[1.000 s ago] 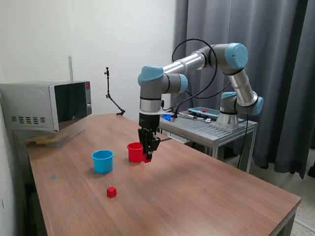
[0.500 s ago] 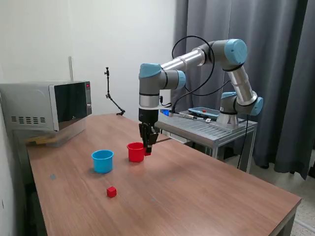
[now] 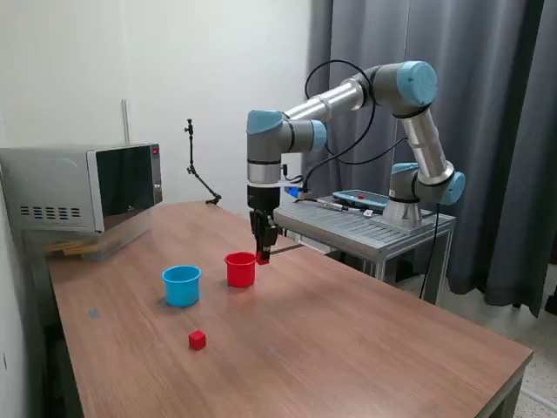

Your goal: Place red objects in the red bin, and blue objects in the blue bin.

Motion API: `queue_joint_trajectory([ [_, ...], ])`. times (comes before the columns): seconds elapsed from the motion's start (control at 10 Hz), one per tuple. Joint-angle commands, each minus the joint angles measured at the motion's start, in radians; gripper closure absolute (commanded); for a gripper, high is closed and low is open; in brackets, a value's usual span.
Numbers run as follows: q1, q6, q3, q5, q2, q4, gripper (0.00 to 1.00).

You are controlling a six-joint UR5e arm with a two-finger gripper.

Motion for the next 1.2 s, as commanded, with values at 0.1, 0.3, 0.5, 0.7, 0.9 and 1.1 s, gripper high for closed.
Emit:
queue_joint_trajectory([
  [0.1,-0.035,0.001,0.053,0.004,-0.035,-0.02,1.0],
  [0.3,-0.064,0.001,0.09,0.004,-0.055,-0.038,1.0],
  [0.5,-0.093,0.001,0.131,0.004,-0.075,-0.063,1.0],
  [0.7,-0.119,-0.001,0.171,0.003,-0.085,-0.113,1.0],
  [0.9,-0.129,-0.003,0.223,-0.002,-0.092,-0.221,1.0],
  [1.1,-0.141,-0.001,0.267,-0.028,-0.1,-0.279,1.0],
])
